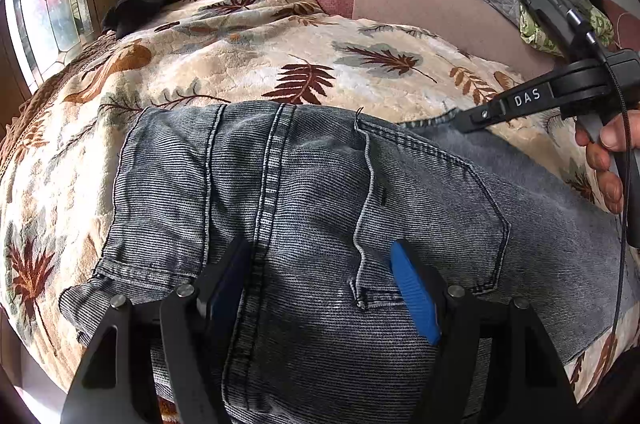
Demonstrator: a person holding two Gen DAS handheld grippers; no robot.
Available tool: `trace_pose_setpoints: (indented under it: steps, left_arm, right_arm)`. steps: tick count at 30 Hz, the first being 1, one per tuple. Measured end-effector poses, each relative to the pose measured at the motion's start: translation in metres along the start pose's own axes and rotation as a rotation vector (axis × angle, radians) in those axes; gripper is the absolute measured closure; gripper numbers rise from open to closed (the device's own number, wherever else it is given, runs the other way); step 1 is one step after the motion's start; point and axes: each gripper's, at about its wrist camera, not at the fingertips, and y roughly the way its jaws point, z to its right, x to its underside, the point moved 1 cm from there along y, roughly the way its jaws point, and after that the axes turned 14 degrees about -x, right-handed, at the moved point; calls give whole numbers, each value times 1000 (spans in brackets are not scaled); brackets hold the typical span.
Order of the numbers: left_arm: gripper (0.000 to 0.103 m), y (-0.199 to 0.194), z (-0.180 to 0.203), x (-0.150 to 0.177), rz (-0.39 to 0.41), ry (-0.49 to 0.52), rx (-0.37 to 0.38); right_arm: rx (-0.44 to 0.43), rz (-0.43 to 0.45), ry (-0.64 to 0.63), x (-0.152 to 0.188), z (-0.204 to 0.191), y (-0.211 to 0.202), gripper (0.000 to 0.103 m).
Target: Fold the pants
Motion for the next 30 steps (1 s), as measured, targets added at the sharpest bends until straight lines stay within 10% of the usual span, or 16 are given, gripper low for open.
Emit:
trace_pose_setpoints:
  steps: [12, 25, 30]
  left_arm:
    - [30, 0, 3, 4, 4, 26, -15]
    - [29, 0, 5, 6, 13, 36, -32]
    - [29, 0, 7, 6, 16, 38, -41]
  right_arm:
    - [281, 34, -171, 6, -12, 38, 100]
    - [307, 57, -100, 2, -9, 42, 96]
    - [155, 150, 55, 25, 1, -6, 92]
